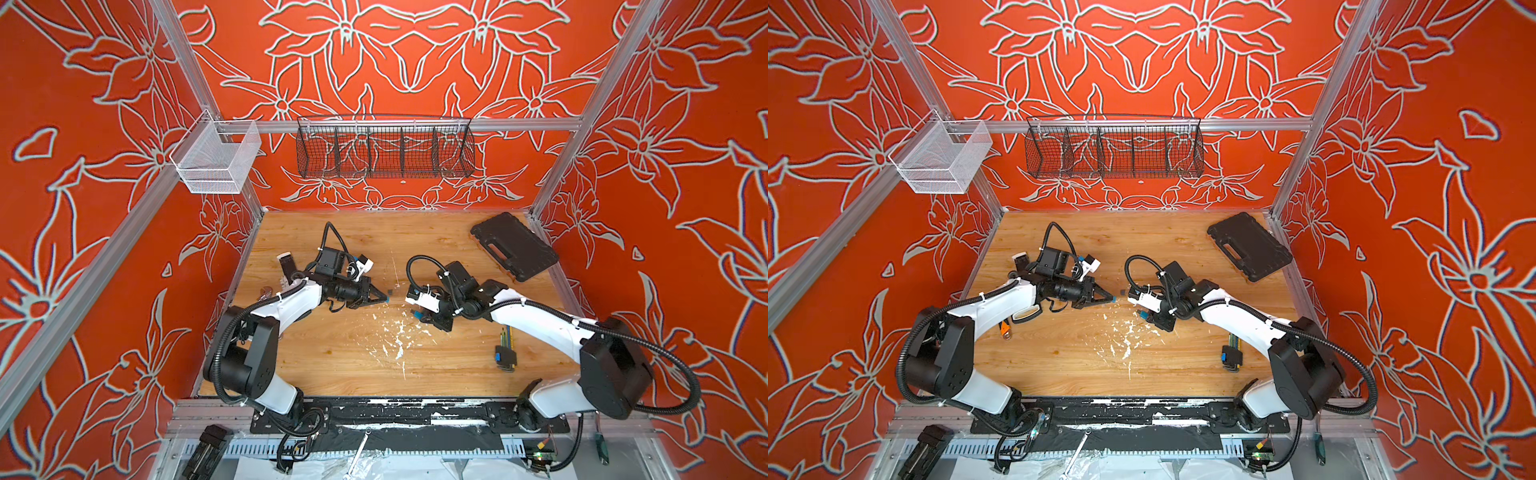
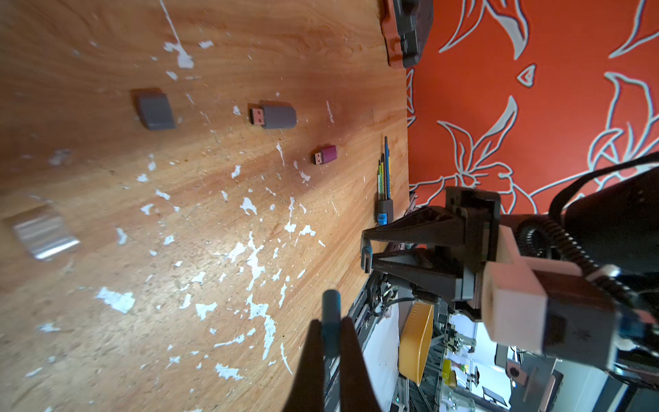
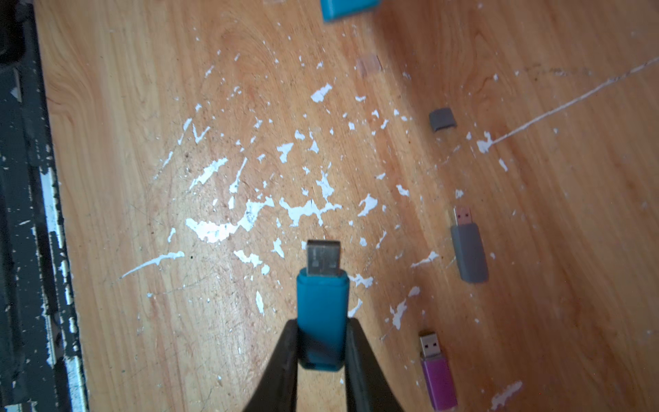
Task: Close the usb drive cover
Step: Close the cover of the USB drive.
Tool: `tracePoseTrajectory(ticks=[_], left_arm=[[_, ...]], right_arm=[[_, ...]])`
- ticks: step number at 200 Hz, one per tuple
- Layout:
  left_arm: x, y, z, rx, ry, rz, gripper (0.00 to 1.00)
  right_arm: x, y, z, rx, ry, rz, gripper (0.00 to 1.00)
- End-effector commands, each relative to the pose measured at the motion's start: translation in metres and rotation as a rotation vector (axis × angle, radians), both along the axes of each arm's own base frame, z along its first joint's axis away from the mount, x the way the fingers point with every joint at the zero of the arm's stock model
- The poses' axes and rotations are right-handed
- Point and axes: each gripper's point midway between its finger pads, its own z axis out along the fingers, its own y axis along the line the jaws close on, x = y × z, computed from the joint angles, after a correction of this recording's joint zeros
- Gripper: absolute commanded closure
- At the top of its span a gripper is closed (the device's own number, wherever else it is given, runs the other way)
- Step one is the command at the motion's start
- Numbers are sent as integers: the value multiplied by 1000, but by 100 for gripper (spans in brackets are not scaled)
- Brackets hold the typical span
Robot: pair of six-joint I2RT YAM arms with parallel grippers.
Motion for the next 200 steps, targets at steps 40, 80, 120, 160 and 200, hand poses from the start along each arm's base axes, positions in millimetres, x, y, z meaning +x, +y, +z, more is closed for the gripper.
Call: tracePoseTrajectory(ticks=[40,80,120,160,200], left_arm=[[-10,-24,0,-58,36,-49,100],[-13,-28,-2,-71,57,-52,100],[-16,-28,1,-70,72,-52,100],[-12,-25,-1,-38,77,-27,100],[-7,-24,-1,-30,61,8,100]], right_arm=[[12,35,14,60,-99,90,79],[18,40,14,50,-137,71,79],[22,38,14,51,-173,54,79],[19,37,18,72,-190,55,79],[17,38,19,80,-181,58,79]])
